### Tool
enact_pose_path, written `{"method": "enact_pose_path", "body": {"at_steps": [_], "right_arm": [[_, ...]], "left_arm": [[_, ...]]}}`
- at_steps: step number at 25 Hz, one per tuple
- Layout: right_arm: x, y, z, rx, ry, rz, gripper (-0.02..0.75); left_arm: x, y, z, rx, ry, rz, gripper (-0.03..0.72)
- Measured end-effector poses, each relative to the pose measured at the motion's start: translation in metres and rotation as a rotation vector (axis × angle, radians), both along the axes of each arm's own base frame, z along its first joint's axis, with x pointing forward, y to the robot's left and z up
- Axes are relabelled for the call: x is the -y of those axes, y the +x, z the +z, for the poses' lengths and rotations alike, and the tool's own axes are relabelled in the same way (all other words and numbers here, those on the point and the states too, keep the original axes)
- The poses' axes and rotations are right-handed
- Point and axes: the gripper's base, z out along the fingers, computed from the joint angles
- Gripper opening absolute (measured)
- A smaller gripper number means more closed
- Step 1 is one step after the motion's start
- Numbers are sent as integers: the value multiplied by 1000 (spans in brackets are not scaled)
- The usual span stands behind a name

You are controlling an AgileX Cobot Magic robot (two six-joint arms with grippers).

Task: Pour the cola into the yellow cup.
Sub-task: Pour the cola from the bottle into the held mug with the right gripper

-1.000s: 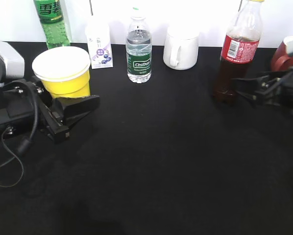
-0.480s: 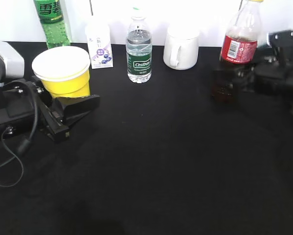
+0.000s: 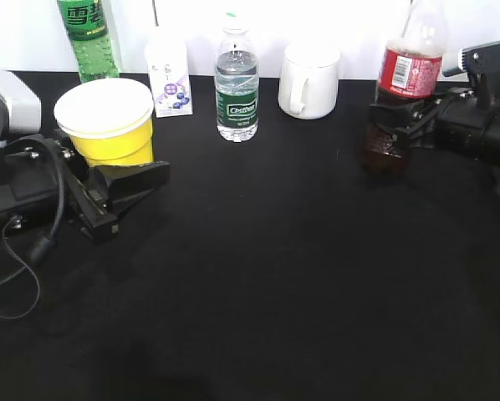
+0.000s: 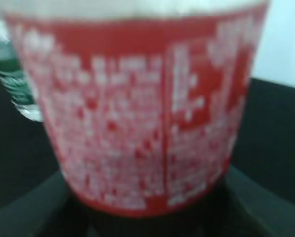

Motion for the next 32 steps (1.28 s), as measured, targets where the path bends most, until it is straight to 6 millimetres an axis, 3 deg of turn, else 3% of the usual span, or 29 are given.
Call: {"method": "enact_pose_path", "body": {"at_steps": [5, 8, 11, 15, 20, 32], "right_arm": [[-2, -3, 6, 31, 12, 30, 432], [-5, -7, 24, 100, -22, 73, 428], [-7, -19, 63, 253, -95, 124, 428], [-8, -29, 88, 390, -195, 162, 428], [-8, -30, 89, 508, -332, 184, 426], [-7, -29, 90, 864, -769, 237, 426]], "left_arm": [[1, -1, 0, 3, 8, -14, 438], [10, -5, -1, 4, 22, -66, 438], [43, 5, 0, 10, 36, -154, 438], [90, 30, 9, 31, 2, -225, 438], [133, 34, 15, 59, 18, -296, 438], [140, 33, 17, 44, 30, -298, 438]]}}
